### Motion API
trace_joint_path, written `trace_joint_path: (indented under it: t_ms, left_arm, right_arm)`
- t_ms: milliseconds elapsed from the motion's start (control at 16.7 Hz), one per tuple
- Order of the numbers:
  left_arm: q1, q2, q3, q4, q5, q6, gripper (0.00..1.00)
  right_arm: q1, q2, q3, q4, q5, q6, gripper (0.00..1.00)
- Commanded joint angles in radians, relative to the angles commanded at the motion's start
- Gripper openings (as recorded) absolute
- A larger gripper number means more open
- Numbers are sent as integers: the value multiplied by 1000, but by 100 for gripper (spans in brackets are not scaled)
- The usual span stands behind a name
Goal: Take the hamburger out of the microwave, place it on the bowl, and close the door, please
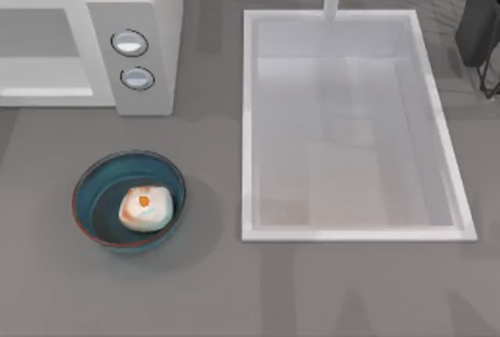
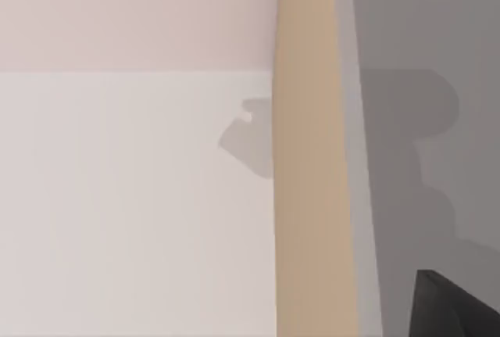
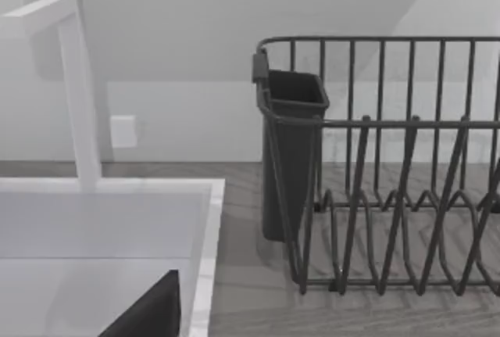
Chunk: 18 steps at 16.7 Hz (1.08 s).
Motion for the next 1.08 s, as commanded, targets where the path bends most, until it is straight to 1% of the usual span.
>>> trace_joint_path:
  t_ms: [120, 240, 480, 600, 720, 960, 1080]
  left_arm:
    - [-9, -16, -16, 10, -5, -10, 0]
    - [-38, -69, -73, 41, -19, -42, 0]
    - [-119, -217, -279, 128, -59, -131, 0]
    - [-153, -280, -353, 167, -76, -170, 0]
    - [-171, -310, -384, 187, -84, -189, 0]
    - [-165, -307, -386, 185, -80, -190, 0]
    - [-182, -324, -402, 192, -92, -206, 0]
  right_arm:
    - [0, 0, 0, 0, 0, 0, 100]
    - [0, 0, 0, 0, 0, 0, 100]
    - [0, 0, 0, 0, 0, 0, 100]
    - [0, 0, 0, 0, 0, 0, 100]
    - [0, 0, 0, 0, 0, 0, 100]
    - [0, 0, 0, 0, 0, 0, 100]
    - [0, 0, 0, 0, 0, 0, 100]
